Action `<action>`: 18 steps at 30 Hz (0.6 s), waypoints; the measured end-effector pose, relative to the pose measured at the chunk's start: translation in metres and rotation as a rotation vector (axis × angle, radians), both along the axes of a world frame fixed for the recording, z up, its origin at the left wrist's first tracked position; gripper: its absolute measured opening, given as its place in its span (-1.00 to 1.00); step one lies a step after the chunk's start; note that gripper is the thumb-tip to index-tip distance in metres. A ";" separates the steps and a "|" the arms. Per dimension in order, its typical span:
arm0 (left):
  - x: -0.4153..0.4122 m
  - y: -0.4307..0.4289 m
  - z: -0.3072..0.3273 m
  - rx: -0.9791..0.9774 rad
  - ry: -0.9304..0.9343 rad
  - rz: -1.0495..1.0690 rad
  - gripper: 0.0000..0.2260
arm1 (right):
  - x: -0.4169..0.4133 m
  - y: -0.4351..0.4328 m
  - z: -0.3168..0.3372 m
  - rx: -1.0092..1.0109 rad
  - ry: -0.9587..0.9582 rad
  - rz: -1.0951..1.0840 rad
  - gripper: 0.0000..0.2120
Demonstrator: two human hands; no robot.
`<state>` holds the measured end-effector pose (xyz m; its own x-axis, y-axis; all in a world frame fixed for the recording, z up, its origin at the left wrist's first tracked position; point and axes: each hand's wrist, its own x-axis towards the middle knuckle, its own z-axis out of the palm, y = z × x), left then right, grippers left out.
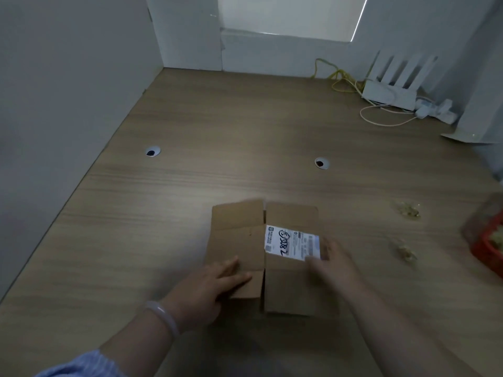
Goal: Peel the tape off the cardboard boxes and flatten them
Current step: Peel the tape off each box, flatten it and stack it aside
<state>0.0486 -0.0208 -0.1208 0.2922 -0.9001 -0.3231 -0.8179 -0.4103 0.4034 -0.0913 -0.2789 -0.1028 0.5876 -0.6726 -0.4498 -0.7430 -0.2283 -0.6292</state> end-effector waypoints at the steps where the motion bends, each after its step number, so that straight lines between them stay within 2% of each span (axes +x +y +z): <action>1: -0.002 -0.002 -0.007 0.035 0.004 -0.022 -0.29 | -0.004 0.003 -0.012 -0.041 0.091 0.112 -0.39; 4: -0.005 -0.007 -0.032 0.176 0.034 0.027 -0.26 | -0.012 0.013 -0.044 -0.211 0.317 0.361 -0.34; 6: -0.006 -0.018 -0.043 0.192 -0.042 0.097 -0.25 | -0.012 0.018 -0.060 -0.353 0.339 0.431 -0.33; 9: -0.007 -0.044 -0.053 0.077 -0.238 0.240 -0.28 | -0.002 0.023 -0.080 -0.494 0.203 0.554 -0.32; 13: -0.003 -0.068 -0.085 -0.051 -0.229 0.247 -0.45 | 0.019 0.022 -0.105 -0.586 0.133 0.656 -0.35; 18: -0.005 -0.072 -0.107 -0.102 -0.277 0.221 -0.39 | 0.025 0.025 -0.124 -0.667 0.040 0.619 -0.36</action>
